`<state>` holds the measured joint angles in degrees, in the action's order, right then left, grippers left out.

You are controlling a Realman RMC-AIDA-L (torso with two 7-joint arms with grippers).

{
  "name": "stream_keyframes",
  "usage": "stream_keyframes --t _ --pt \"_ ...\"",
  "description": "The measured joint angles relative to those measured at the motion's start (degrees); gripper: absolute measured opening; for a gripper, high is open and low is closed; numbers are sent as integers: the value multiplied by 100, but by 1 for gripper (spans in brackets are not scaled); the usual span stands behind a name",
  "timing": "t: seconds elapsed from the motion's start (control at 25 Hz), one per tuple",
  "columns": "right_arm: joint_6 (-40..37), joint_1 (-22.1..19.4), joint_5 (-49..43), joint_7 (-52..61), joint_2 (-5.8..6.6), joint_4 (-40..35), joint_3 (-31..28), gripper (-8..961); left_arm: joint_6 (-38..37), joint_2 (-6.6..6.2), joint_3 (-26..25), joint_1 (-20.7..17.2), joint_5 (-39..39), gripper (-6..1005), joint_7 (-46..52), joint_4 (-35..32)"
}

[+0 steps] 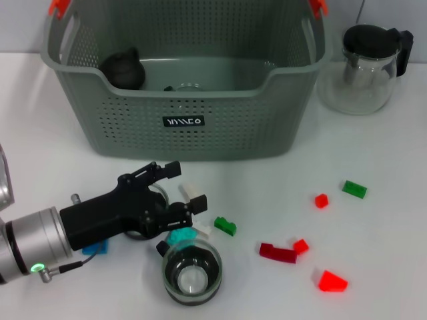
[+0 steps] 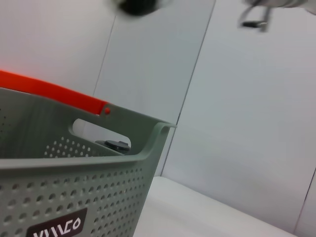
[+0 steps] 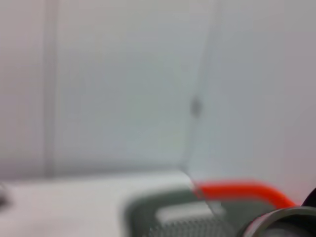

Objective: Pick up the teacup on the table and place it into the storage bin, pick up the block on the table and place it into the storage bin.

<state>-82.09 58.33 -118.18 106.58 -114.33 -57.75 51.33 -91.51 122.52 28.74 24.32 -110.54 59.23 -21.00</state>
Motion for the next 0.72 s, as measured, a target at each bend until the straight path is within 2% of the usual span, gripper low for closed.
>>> stream_keyframes --t 0.08,0.16,0.28,0.4,0.72 --pt "689 366 -494 -169 66 761 190 99 5 0 0 15 3 933 0 9" --pt "1329 645 -979 -350 67 1417 315 102 23 0 0 23 6 933 0 19" --pt "2229 929 -1554 -621 4 2191 414 107 42 5 0 26 9 933 0 21" --pt "2912 1015 -1704 -867 -57 2681 514 112 66 7 0 37 53 933 0 17" --pt "3227 964 -1724 -975 -76 3005 649 126 145 0 0 84 79 932 0 13"
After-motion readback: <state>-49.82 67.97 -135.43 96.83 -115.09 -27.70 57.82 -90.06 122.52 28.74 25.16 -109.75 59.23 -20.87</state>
